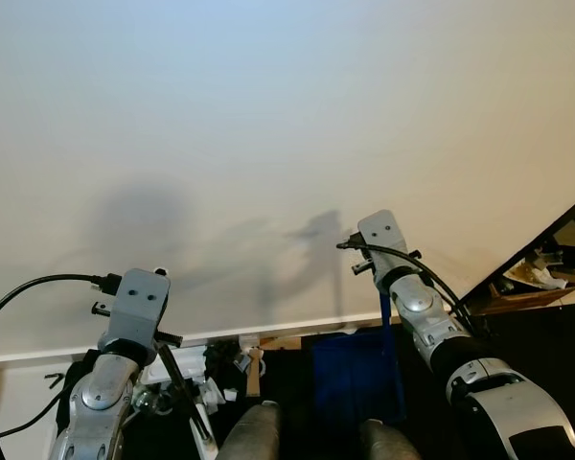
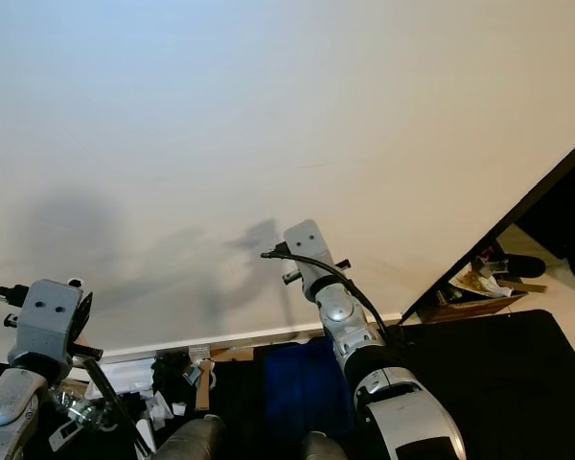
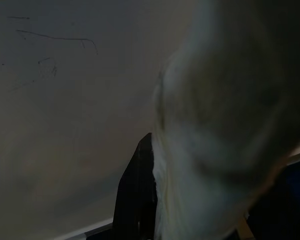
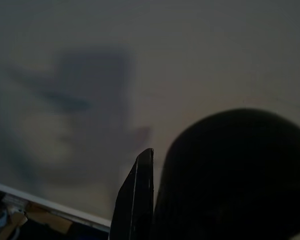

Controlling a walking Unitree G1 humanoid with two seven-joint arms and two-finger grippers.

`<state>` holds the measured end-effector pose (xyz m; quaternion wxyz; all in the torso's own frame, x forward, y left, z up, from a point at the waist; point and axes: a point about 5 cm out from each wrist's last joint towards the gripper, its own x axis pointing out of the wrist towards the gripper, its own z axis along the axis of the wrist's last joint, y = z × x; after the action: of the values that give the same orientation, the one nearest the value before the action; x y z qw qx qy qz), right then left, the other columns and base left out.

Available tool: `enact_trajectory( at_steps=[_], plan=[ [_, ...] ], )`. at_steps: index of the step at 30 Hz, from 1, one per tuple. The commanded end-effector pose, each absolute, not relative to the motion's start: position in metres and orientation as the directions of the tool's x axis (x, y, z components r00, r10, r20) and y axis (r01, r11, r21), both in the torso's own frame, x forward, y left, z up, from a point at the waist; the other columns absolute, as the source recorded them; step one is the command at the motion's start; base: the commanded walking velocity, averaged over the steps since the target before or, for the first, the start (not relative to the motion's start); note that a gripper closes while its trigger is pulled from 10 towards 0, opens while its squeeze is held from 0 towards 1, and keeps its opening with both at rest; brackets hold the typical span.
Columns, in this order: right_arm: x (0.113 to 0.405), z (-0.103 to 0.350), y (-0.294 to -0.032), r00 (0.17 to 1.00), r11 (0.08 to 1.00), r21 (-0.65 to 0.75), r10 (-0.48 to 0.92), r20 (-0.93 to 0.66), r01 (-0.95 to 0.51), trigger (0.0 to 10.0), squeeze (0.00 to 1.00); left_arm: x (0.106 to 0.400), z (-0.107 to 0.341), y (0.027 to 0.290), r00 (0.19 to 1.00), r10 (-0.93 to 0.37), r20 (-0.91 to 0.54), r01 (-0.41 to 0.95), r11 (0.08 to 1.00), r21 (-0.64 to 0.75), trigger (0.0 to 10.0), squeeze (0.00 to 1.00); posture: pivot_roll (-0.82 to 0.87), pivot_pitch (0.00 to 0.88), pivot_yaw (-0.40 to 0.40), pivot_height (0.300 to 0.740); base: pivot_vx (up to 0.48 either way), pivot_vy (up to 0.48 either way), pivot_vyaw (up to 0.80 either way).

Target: Sweep floor

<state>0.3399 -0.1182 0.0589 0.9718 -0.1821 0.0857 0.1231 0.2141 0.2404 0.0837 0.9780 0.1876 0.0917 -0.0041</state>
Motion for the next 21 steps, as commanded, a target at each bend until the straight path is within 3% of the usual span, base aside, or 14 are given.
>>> enact_trajectory(
  at_steps=[1,6,7,21],
  plan=[
    [0.329,0.039,-0.127,0.936,0.895,-0.349,0.174,-0.305,-0.280,0.0,0.00,0.214,0.082,0.236,0.983,0.019,-0.182,0.048,0.932,0.360,10.0,0.00,0.25,0.123,-0.019,0.740,0.000,0.000,0.00],
    [0.329,0.039,-0.127,0.933,0.897,-0.341,0.173,-0.315,-0.281,0.0,0.00,0.215,0.082,0.235,0.983,0.019,-0.181,0.048,0.932,0.360,10.0,0.00,0.25,0.121,-0.020,0.740,0.000,0.000,0.00],
    [0.329,0.039,-0.127,0.932,0.897,-0.339,0.175,-0.318,-0.284,10.0,0.00,0.214,0.081,0.235,0.983,0.020,-0.181,0.048,0.931,0.361,10.0,0.00,0.25,0.121,-0.022,0.740,0.000,0.000,0.00],
    [0.346,0.074,-0.141,0.972,0.915,-0.339,0.175,-0.159,-0.220,10.0,0.00,0.213,0.079,0.236,0.982,0.026,-0.186,0.044,0.931,0.362,10.0,0.00,0.24,0.117,-0.037,0.740,0.000,0.000,0.00]
  ],
)
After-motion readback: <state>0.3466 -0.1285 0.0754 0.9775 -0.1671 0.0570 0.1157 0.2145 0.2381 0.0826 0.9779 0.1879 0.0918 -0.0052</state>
